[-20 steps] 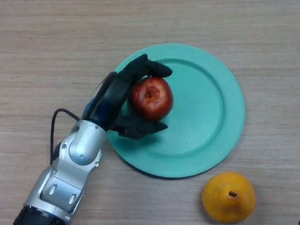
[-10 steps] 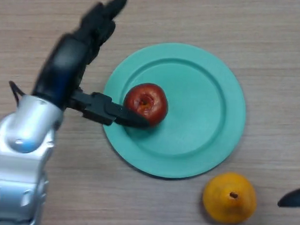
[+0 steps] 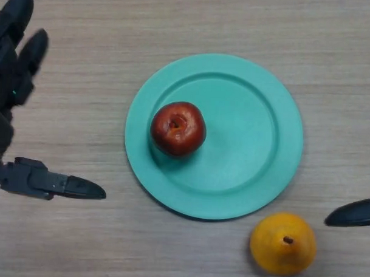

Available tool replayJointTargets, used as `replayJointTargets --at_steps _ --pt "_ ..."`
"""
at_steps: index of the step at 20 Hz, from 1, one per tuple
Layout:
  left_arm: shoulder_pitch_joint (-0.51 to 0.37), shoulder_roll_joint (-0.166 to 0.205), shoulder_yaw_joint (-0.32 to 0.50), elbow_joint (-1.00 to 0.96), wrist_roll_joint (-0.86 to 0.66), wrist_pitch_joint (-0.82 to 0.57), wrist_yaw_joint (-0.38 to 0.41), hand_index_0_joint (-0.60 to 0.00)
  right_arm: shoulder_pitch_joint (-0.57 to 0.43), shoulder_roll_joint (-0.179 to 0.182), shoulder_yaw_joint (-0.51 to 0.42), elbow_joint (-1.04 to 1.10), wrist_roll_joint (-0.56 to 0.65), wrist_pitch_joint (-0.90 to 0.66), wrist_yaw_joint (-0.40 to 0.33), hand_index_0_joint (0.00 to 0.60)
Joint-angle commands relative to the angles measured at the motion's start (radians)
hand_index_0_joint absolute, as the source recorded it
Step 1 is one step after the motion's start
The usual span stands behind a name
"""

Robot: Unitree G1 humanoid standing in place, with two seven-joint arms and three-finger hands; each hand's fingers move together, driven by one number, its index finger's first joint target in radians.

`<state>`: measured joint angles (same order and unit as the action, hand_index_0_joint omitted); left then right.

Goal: Pick up the red apple and place it on the plate

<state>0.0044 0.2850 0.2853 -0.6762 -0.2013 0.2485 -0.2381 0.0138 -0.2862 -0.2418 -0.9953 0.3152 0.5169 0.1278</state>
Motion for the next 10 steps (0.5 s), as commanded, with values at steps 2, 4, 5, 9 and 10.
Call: replayJointTargets --at_steps 2,4,5,9,10 --pt "-0.054 0.067 0.129 -0.059 -0.046 -0.045 0.017 0.0 -0.027 -0.06 0.036 -0.052 -0.057 -0.117 -0.088 0.0" --pt "-0.028 0.051 0.131 -0.105 -0.071 -0.014 0.019 0.0 -0.036 -0.006 0.046 -0.051 -0.102 -0.102 -0.04 0.0" --pt "-0.018 0.04 0.125 -0.118 -0.077 -0.002 0.026 0.0 -0.027 0.015 0.049 -0.044 -0.115 -0.113 -0.017 0.0" --pt "-0.001 0.014 0.081 -0.181 -0.079 0.059 0.051 0.0 0.013 0.042 0.067 -0.045 -0.13 -0.131 0.021 0.0" --pt "-0.002 0.013 0.076 -0.182 -0.071 0.058 0.05 0.0 0.018 0.042 0.084 -0.045 -0.141 -0.125 0.029 0.0"
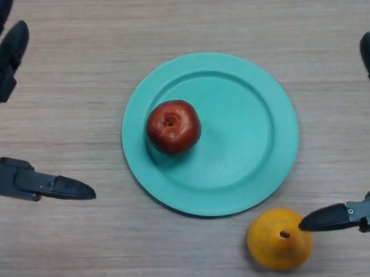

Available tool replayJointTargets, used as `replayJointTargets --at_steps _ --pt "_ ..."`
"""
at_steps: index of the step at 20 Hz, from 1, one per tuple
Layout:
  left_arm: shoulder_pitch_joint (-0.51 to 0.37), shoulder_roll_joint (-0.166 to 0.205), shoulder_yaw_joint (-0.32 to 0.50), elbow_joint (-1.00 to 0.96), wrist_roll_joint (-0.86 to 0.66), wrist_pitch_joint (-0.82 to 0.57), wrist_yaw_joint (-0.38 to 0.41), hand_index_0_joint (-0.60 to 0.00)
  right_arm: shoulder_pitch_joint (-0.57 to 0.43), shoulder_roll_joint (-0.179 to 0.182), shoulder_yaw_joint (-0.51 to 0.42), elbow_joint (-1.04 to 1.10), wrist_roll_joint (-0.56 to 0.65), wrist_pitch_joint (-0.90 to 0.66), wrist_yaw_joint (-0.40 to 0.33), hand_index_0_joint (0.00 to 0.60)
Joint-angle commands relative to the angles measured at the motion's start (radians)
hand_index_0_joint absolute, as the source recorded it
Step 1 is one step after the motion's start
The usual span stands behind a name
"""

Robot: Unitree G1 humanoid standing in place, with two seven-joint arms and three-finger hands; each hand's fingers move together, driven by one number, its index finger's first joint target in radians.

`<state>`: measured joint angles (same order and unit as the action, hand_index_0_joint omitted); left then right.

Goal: Pick up the red apple and place it on the plate

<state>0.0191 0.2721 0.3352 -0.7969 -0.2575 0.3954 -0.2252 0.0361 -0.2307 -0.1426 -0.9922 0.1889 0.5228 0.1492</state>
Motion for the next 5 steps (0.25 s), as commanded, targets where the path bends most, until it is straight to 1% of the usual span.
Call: replayJointTargets --at_steps 1,5 --pt "-0.018 0.025 0.025 -0.055 -0.006 -0.096 0.038 0.0 0.003 -0.012 -0.004 -0.049 -0.024 -0.128 0.021 0.0" --pt "-0.026 0.032 0.042 -0.064 -0.002 -0.074 0.055 0.0 -0.002 -0.012 0.018 -0.054 -0.03 -0.09 0.047 0.0"
